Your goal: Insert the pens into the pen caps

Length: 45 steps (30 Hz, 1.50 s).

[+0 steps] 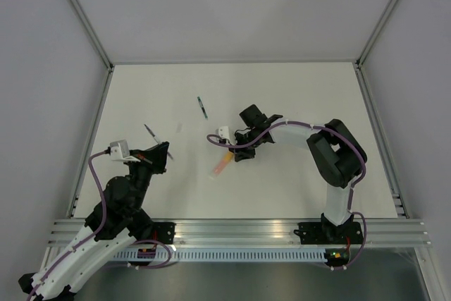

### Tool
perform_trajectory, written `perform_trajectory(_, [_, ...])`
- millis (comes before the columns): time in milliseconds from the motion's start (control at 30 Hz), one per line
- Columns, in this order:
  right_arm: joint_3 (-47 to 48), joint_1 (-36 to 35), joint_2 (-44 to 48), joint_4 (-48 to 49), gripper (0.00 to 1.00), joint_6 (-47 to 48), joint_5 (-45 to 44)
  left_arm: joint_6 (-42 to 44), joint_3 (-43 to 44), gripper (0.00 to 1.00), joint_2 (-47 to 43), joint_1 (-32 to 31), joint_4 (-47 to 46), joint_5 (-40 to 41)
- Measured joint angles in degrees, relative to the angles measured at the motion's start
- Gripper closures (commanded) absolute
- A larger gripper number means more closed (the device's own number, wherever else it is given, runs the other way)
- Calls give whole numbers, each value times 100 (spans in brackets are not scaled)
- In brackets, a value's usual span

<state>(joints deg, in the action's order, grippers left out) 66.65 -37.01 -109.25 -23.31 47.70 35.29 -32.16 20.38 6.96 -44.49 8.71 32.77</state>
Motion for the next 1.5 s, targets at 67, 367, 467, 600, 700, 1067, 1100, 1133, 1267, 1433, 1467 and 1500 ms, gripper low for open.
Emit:
perform_trajectory(67, [31, 0, 0, -96, 86, -35, -127, -4, 0, 98, 0, 0, 22, 2])
perform_trajectory(367, [208, 0, 22, -673, 85, -44, -584, -20, -13, 98, -2, 0, 48, 13])
perform_trajectory(467, [208, -7, 52, -728, 90, -61, -758, -24, -13, 98, -11, 0, 74, 15])
perform_trajectory(600, [208, -11, 68, -730, 100, -133, -898, -26, -13, 98, -35, 0, 85, 17])
perform_trajectory(700, [208, -11, 70, -704, 100, -251, -1010, -26, -13, 98, -35, 0, 105, 17])
perform_trajectory(1067, [452, -37, -59, -726, 100, -966, -1493, -28, -13, 98, -35, 0, 107, 15])
perform_trajectory(1100, [505, -35, -92, -726, 100, -1078, -1576, -28, -13, 98, -33, 0, 105, 15])
perform_trajectory(1133, [553, -35, -111, -730, 100, -1189, -1633, -28, -13, 98, -33, 0, 105, 15])
perform_trajectory(1267, [645, -35, -122, -765, 100, -1585, -1818, -26, -13, 98, 26, 0, 83, -15])
perform_trajectory(1433, [791, -31, 146, -710, 100, -2273, -1926, -17, -15, 98, 297, 0, -59, -243])
perform_trajectory(1467, [817, -31, 221, -706, 100, -2350, -1934, -13, -15, 98, 369, 0, -87, -321])
perform_trajectory(1500, [883, -31, 372, -706, 100, -2529, -1976, 20, -15, 98, 459, 0, -153, -457])
